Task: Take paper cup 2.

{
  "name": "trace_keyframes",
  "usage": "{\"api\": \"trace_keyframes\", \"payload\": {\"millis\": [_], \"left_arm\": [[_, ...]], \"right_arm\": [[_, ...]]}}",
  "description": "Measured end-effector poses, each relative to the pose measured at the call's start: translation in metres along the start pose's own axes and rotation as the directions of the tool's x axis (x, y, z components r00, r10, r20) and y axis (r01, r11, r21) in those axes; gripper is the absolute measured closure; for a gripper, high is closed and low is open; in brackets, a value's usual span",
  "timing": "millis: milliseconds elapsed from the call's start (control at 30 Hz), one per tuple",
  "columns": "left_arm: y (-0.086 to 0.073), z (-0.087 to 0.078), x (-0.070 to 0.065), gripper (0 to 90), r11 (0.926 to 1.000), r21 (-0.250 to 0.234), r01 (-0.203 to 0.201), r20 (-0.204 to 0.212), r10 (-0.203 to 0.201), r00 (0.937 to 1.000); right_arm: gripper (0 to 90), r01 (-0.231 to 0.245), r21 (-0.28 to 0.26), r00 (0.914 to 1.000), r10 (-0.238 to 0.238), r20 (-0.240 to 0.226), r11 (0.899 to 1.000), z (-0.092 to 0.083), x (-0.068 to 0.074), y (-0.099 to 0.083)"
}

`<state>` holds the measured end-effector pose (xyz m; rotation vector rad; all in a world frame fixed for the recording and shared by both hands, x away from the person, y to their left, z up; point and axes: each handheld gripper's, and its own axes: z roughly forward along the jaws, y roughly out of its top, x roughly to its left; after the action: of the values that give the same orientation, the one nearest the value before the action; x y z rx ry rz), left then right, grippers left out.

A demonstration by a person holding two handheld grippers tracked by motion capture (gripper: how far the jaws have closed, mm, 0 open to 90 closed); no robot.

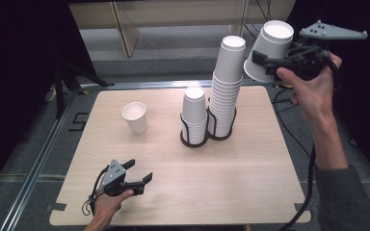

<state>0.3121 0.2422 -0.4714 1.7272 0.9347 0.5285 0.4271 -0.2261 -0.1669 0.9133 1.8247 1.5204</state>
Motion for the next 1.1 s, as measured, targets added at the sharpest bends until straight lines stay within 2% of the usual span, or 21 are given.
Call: {"api": "trace_keyframes", "payload": {"millis": [133,200,267,333,367,400,533,567,600,733,767,800,833,867,967,1033,1100], "left_arm": [[0.0,0.0,0.0,14.4,1.0,-0.005,0.002,0.002,-0.002,1.0],[0.0,0.001,-0.001,14.4,0.9999,-0.01,0.006,0.003,-0.006,1.0],[0.0,0.001,-0.001,14.4,0.9998,-0.015,0.008,0.003,-0.008,1.0],[0.0,0.0,0.0,14.4,0.9999,-0.011,0.005,-0.001,-0.005,1.0],[0.0,0.0,0.0,14.4,1.0,-0.001,0.001,-0.001,-0.001,1.0],[0.0,0.0,0.0,14.4,1.0,-0.001,0.004,-0.004,-0.004,1.0],[0.001,0.0,0.001,14.4,0.9998,-0.019,0.002,-0.004,-0.003,1.0],[0.0,0.002,0.001,14.4,0.9991,-0.041,0.01,0.008,-0.009,0.9999],[0.0,0.002,0.002,14.4,0.9992,-0.04,0.006,0.01,-0.005,0.9999],[0.0,0.002,0.001,14.4,0.9989,-0.046,0.005,0.01,-0.004,0.9999],[0.0,0.002,0.001,14.4,0.9989,-0.046,0.003,0.011,-0.002,0.9999],[0.0,0.002,0.001,14.4,0.9989,-0.047,0.002,0.011,-0.002,0.9999],[0.001,0.001,0.001,14.4,0.9989,-0.047,0.0,0.012,0.001,0.9999],[0.001,0.0,0.001,14.4,0.9993,-0.036,-0.004,0.007,0.004,1.0],[0.001,0.001,0.001,14.4,0.9988,-0.049,-0.001,0.012,0.002,0.9999],[0.001,0.001,0.001,14.4,0.9986,-0.053,-0.004,0.015,0.005,0.9999],[0.001,0.001,0.0,14.4,0.9984,-0.056,-0.006,0.019,0.007,0.9998]], "right_arm": [[17.3,-0.007,0.032,0.9997,0.007,-0.022,0.999,-0.009,0.011,-0.026],[17.3,0.014,0.032,0.9995,-0.013,-0.029,0.999,-0.01,0.014,-0.039],[17.3,-0.012,0.042,0.9982,0.014,-0.057,0.999,-0.011,0.022,-0.058],[17.3,-0.007,0.048,0.9977,0.011,-0.067,0.999,-0.01,0.026,-0.071],[17.3,-0.019,0.057,0.9965,0.024,-0.08,0.998,-0.009,0.029,-0.078],[17.3,-0.008,0.057,0.9967,0.012,-0.08,0.998,-0.008,0.031,-0.085],[17.3,-0.021,0.081,0.9945,0.029,-0.101,0.997,-0.001,0.045,-0.109],[17.3,-0.013,0.076,0.9936,0.022,-0.111,0.997,0.002,0.047,-0.114],[17.3,0.006,0.075,0.9935,0.003,-0.114,0.997,0.004,0.049,-0.119],[17.2,-0.025,0.112,0.9863,0.043,-0.159,0.993,0.014,0.065,-0.141],[17.2,-0.006,0.11,0.9844,0.025,-0.174,0.994,0.019,0.069,-0.148],[17.2,-0.026,0.117,0.9814,0.048,-0.186,0.993,0.022,0.074,-0.153],[17.2,-0.019,0.116,0.979,0.042,-0.199,0.993,0.025,0.077,-0.159],[17.2,-0.04,0.142,0.9725,0.071,-0.222,0.989,0.029,0.083,-0.165],[17.2,-0.032,0.147,0.9682,0.067,-0.241,0.989,0.04,0.092,-0.178],[17.2,-0.027,0.177,0.9594,0.075,-0.272,0.984,0.048,0.1,-0.188],[17.2,-0.021,0.173,0.9565,0.07,-0.283,0.985,0.053,0.106,-0.194]]}}
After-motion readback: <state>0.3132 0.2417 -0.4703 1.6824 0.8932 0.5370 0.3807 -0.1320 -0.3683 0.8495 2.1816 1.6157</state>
